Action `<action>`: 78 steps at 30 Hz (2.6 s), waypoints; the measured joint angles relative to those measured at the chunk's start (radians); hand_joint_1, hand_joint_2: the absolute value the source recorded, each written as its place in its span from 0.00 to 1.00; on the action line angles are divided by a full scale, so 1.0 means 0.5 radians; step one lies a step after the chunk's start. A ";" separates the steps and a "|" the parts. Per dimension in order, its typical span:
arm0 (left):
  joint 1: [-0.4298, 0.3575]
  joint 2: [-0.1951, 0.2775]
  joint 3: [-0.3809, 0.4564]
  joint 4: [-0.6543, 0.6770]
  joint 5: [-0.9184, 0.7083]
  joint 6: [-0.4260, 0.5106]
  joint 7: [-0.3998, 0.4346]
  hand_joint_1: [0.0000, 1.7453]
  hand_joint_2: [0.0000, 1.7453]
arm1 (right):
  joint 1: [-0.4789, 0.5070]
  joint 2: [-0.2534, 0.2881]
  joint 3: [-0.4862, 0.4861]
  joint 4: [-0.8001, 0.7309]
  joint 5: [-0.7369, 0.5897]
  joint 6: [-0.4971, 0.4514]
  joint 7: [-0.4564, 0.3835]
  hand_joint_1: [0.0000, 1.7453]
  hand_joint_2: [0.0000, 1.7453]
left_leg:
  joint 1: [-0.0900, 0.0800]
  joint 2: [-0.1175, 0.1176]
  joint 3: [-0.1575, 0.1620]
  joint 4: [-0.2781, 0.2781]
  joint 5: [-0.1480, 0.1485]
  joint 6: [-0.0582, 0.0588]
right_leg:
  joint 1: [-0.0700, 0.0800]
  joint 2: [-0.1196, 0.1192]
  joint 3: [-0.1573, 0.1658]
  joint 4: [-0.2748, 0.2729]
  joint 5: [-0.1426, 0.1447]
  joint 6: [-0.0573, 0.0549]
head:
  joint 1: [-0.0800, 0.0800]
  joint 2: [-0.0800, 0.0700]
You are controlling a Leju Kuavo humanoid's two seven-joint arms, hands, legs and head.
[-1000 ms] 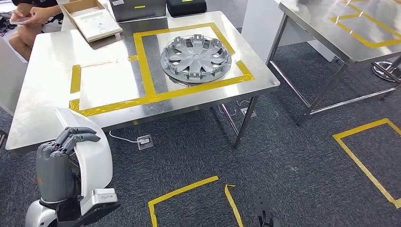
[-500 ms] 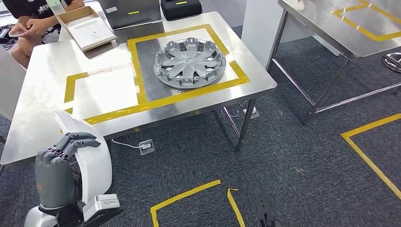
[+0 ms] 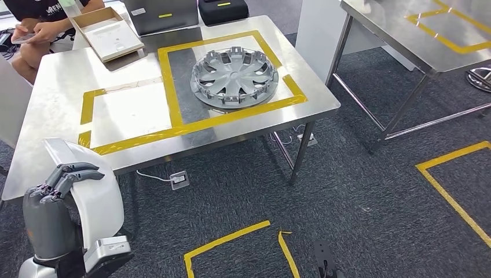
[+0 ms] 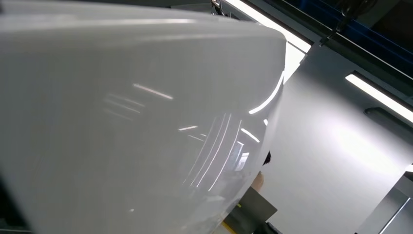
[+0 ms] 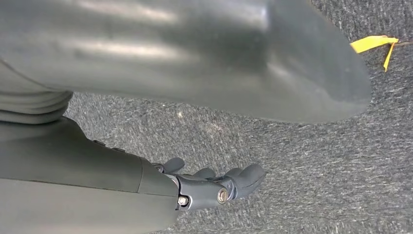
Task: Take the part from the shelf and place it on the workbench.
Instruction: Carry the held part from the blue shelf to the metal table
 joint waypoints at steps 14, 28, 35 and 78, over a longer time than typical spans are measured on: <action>0.023 0.004 0.035 -0.008 0.036 0.027 0.002 1.00 1.00 | 0.000 0.000 -0.003 0.000 0.006 0.000 -0.036 0.00 0.00 | 0.000 0.000 0.001 0.000 -0.002 0.003 | 0.002 -0.001 0.012 -0.021 0.006 0.010 | 0.001 0.000; 0.023 0.012 0.050 -0.004 0.071 0.029 -0.009 1.00 1.00 | 0.002 0.001 -0.003 0.000 0.011 -0.016 -0.015 0.00 0.00 | 0.000 0.000 -0.001 -0.020 0.002 0.008 | 0.001 0.002 0.019 -0.059 0.017 0.023 | 0.006 0.000; 0.024 0.022 0.060 0.020 0.086 0.032 -0.023 1.00 1.00 | 0.008 0.001 -0.003 0.000 0.028 -0.016 0.000 0.00 0.00 | 0.000 0.001 0.000 -0.022 0.005 0.008 | 0.001 0.003 0.032 -0.084 0.018 0.023 | 0.014 0.000; 0.085 0.093 0.069 -0.024 0.098 0.037 -0.047 1.00 1.00 | 0.001 0.001 -0.003 0.000 0.044 0.014 -0.002 0.00 0.00 | -0.003 0.002 0.054 -0.037 -0.014 0.021 | -0.004 0.000 0.081 -0.095 0.017 0.027 | 0.013 0.000</action>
